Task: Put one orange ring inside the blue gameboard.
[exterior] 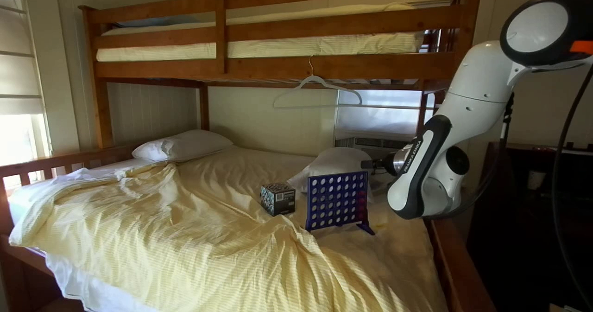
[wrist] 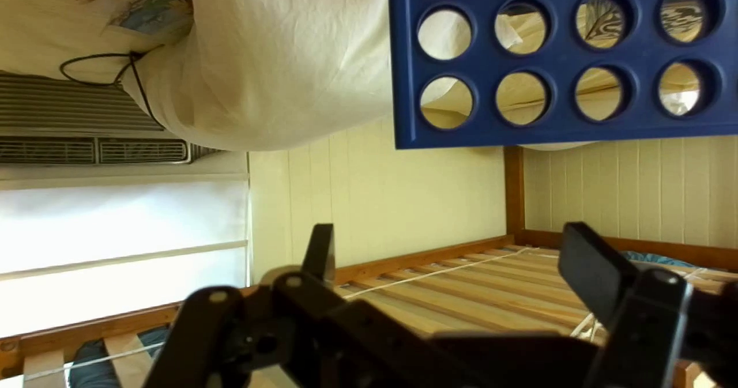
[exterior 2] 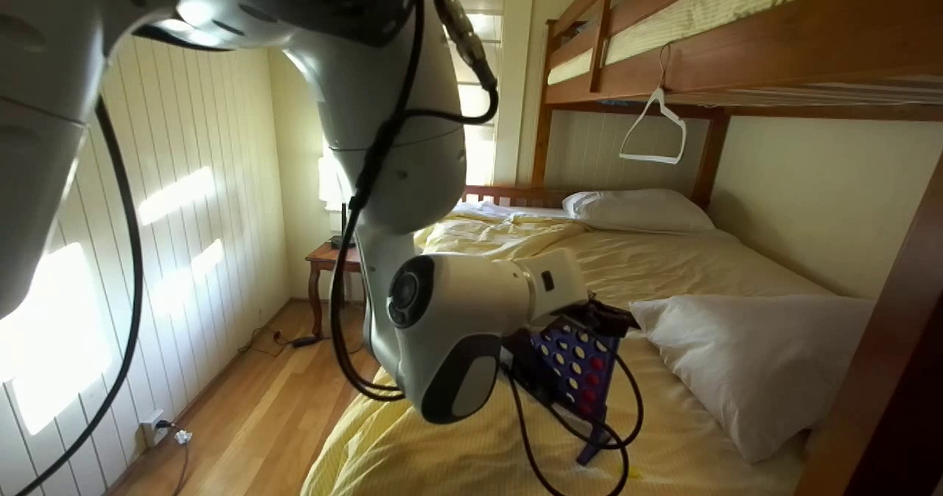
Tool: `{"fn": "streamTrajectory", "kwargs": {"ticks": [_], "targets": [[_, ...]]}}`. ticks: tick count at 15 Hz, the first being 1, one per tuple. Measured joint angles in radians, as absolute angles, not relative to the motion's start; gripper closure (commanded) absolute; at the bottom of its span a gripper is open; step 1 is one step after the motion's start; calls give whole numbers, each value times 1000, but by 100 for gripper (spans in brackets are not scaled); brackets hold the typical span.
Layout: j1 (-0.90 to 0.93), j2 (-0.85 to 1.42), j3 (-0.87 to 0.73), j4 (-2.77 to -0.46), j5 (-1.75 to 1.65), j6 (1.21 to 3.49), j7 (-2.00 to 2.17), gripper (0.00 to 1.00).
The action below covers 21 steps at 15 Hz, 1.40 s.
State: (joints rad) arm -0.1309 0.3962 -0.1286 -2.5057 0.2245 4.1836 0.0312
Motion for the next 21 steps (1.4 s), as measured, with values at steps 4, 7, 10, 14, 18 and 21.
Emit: {"fn": "streamTrajectory", "kwargs": {"ticks": [4,7,10,14,18,21], "targets": [[-142,316,-143,-2572,170,4080,27,0],[-144,259,-149,-2602,155,3956,20,0],[-143,205,-155,-2616,154,3807,2,0],[-139,149,-172,-2624,176,3630,-49,0],[-133,131,-186,-2631,213,3495,-112,0],[-122,132,-201,-2632,227,3408,-142,0]]}}
